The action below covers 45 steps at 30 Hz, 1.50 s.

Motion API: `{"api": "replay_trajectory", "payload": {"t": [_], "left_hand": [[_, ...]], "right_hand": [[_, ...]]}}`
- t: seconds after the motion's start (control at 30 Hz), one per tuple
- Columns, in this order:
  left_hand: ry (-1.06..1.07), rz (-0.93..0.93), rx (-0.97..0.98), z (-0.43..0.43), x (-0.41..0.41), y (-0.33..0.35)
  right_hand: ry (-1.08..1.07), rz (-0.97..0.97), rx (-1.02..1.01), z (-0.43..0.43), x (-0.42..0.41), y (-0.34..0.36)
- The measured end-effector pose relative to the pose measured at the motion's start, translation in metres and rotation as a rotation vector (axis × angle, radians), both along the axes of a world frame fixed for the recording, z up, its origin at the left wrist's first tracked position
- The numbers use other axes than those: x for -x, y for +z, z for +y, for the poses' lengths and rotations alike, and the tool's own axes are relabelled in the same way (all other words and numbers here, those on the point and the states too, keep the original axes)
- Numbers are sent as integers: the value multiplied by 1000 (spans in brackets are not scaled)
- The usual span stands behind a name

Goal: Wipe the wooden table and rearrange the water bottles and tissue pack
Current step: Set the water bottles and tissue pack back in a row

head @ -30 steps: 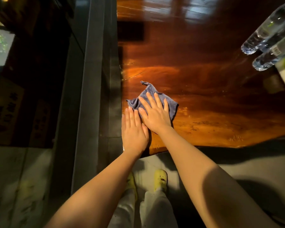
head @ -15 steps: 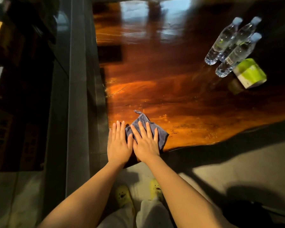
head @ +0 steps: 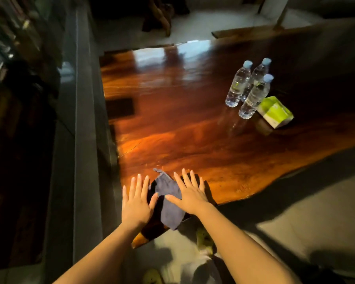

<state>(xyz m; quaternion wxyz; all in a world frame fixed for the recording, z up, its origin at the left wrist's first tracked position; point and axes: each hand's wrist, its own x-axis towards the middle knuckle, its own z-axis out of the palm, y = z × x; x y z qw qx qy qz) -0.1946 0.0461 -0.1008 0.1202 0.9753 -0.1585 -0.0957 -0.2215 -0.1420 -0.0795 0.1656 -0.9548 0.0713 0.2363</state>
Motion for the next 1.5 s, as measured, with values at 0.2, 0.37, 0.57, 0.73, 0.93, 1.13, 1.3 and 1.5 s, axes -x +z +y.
{"api": "replay_trajectory", "payload": {"t": [0.2, 0.37, 0.57, 0.73, 0.93, 1.13, 1.3, 1.5], "left_hand": [[-127, -21, -29, -84, -55, 20], [-211, -60, -18, -177, -102, 34], [-237, -79, 1, -294, -158, 53], [-223, -86, 36, -369, -203, 70], [-111, 68, 260, -436, -258, 84], [41, 345, 815, -482, -300, 98], [48, 419, 952, -500, -314, 95], [159, 246, 872, -510, -315, 86]], "right_hand": [[-115, 18, -51, -88, -38, 23], [-275, -36, -7, -179, -71, 43], [-503, -157, 109, -280, -106, 62], [-623, -288, 70, -348, -140, 71], [-627, -486, -267, -394, -188, 67], [-779, -571, -560, -401, -218, 45], [-811, -708, -534, -396, -223, 27], [-842, -681, -582, -395, -232, 18]]}}
